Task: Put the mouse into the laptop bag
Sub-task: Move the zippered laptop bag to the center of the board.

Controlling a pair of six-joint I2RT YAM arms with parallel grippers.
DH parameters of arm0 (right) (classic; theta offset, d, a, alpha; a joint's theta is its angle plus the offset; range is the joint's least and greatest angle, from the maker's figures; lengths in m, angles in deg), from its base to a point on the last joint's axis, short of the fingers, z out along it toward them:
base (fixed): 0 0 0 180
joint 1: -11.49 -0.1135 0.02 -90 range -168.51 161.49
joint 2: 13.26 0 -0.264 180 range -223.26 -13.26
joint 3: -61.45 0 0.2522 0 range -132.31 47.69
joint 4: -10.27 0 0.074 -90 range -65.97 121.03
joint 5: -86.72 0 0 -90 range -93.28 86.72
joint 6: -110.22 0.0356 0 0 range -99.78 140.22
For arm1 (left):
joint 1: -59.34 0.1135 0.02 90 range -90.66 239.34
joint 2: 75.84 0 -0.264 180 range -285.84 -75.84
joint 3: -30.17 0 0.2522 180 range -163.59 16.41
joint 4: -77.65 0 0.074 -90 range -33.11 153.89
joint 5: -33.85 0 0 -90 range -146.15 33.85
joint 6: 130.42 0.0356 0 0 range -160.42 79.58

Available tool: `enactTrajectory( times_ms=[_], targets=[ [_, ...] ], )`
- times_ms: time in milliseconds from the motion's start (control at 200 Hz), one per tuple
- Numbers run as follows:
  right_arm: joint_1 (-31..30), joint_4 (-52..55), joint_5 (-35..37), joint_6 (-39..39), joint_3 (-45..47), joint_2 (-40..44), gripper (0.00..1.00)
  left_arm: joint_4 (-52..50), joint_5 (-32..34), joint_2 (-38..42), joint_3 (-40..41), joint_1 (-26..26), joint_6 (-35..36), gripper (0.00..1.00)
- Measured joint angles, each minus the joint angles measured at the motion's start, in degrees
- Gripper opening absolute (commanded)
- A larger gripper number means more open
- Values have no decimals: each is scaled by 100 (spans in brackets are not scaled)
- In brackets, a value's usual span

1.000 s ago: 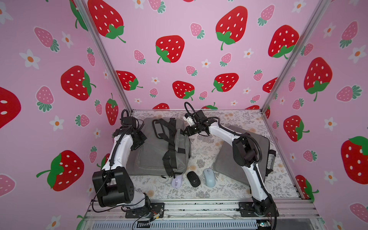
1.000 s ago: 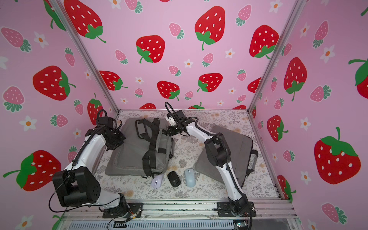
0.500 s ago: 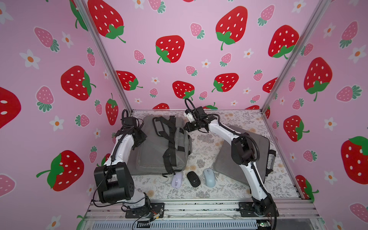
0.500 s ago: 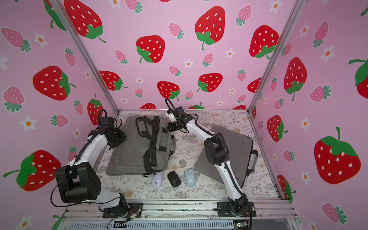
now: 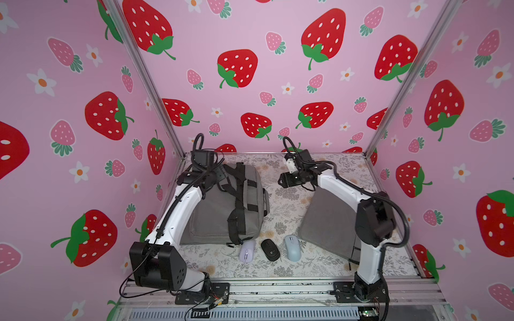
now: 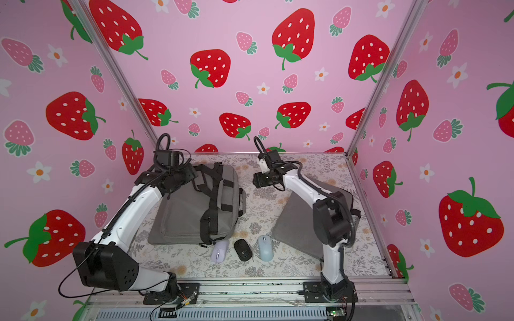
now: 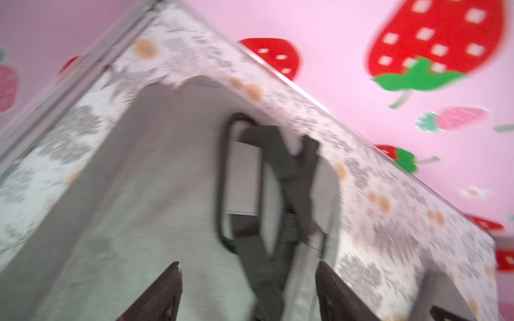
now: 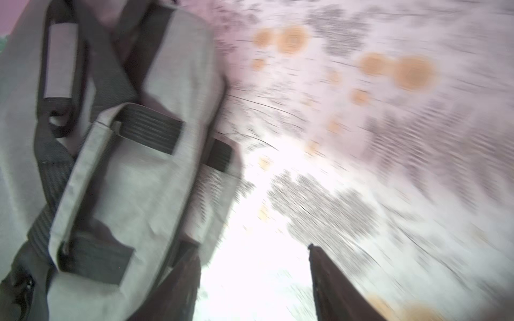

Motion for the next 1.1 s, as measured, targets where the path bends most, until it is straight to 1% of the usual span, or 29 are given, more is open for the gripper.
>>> enactTrajectory(
  times_ms=[65, 155, 255, 370, 485, 560, 630, 730, 750, 785, 820, 895, 956, 1031, 1101],
  targets=[
    [417, -9, 216, 101, 734, 807, 71, 146, -105, -256, -354, -651, 162, 76],
    [1001, 31, 739, 225, 1851, 1967, 77, 404, -302, -680, -584, -1351, 415, 79],
    [1207, 343, 1239, 378, 2876, 3040, 84, 581, -623, -1351, -763, -2015, 636, 82],
    [1582, 704, 1650, 614, 3759, 4017, 93, 608, -984, -2256, -1154, -2610, 820, 84],
    [2411, 861, 1982, 957, 4465, 4778, 98, 621, -1287, -2953, -1458, -3086, 951, 86],
    [2920, 896, 2059, 1113, 4776, 5062, 100, 654, -1504, -3239, -1543, -3318, 986, 87],
    [3386, 881, 1991, 1209, 4994, 5169, 100, 688, -1698, -3477, -1628, -3482, 981, 88],
    [4063, 704, 1617, 1316, 5300, 5115, 98, 737, -1917, -3810, -1770, -3587, 949, 87],
    [4175, 649, 1519, 1333, 5359, 5084, 96, 756, -1967, -3873, -1794, -3593, 931, 86],
    [4378, 527, 1351, 1360, 5473, 4990, 94, 798, -2048, -4002, -1834, -3598, 885, 81],
    [4529, 387, 1169, 1388, 5582, 4859, 90, 835, -2138, -4116, -1878, -3598, 855, 78],
    [4660, 66, 833, 1475, 5768, 4498, 80, 920, -2334, -4367, -1978, -3598, 782, 73],
    [4666, -254, 529, 1488, 5860, 4155, 73, 951, -2470, -4575, -2107, -3589, 730, 73],
    [4706, -664, 136, 1569, 5803, 3753, 71, 935, -2583, -4806, -2339, -3580, 702, 73],
    [4590, -1064, -129, 1613, 5650, 3322, 71, 914, -2632, -4999, -2590, -3554, 675, 78]
  ],
)
